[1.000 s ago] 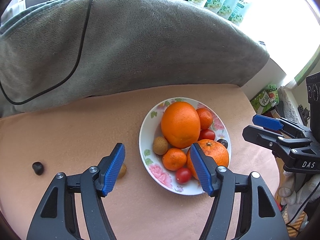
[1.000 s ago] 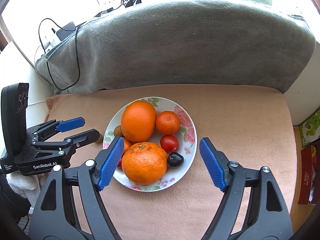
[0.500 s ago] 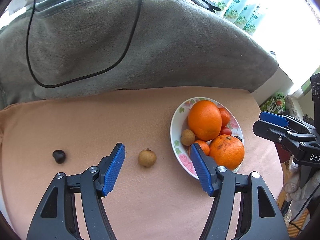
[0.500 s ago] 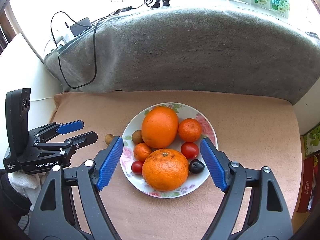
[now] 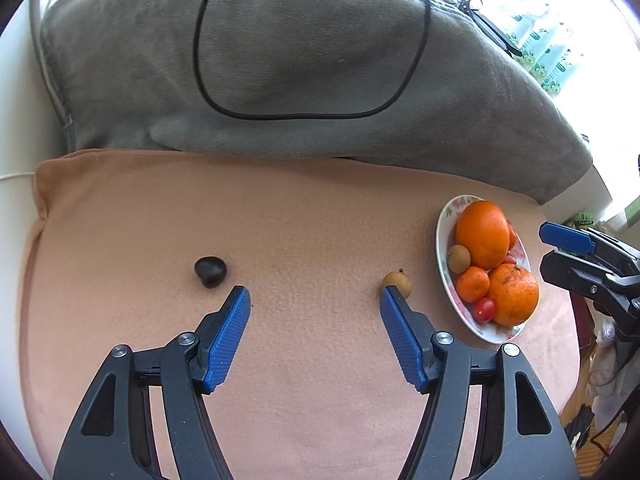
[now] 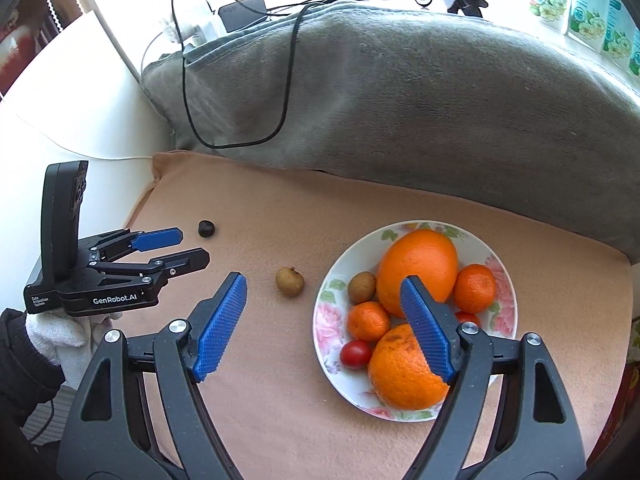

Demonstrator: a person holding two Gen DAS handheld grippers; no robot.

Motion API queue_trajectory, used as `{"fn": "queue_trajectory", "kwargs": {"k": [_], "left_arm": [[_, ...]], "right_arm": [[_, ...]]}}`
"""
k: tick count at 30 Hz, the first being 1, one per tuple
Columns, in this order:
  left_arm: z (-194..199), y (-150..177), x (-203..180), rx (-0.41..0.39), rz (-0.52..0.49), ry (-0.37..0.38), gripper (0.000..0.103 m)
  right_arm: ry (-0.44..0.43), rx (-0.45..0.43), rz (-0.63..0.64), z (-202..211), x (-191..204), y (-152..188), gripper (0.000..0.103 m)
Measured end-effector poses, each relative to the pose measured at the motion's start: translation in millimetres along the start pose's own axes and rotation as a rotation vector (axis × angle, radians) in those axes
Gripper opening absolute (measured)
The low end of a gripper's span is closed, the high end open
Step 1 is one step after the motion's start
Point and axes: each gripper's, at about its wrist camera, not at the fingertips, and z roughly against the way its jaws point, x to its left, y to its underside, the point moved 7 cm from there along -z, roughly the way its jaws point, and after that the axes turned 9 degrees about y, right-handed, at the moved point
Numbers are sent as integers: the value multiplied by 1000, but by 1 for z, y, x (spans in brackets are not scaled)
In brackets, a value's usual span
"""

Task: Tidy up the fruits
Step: 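Move the left gripper to the second dark plum while the right gripper approaches the last longan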

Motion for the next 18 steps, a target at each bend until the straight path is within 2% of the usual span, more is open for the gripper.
{"fn": "queue_trajectory", "kwargs": {"k": [2,5,8,11,14,18], "left_arm": [[2,1,9,-4,15,-8,67],[5,1,20,-12,40,-12,67],[6,3,31,-13,63,-11,65],[4,5,41,-13,88,-4,64],[3,7,50,-7,110,2,56],[-2,7,60,-3,129,6,55]], "right_arm": [[-16,6,32,-5,11,-1,81],[-45,34,86,-15,27,-1,66],[-66,73,147,-29,42,3,60],[-80,114,196,-45,55,6,46],[-62,142,226,-59,59,7,44],[-53,166,251,-73,62,6,42]]}}
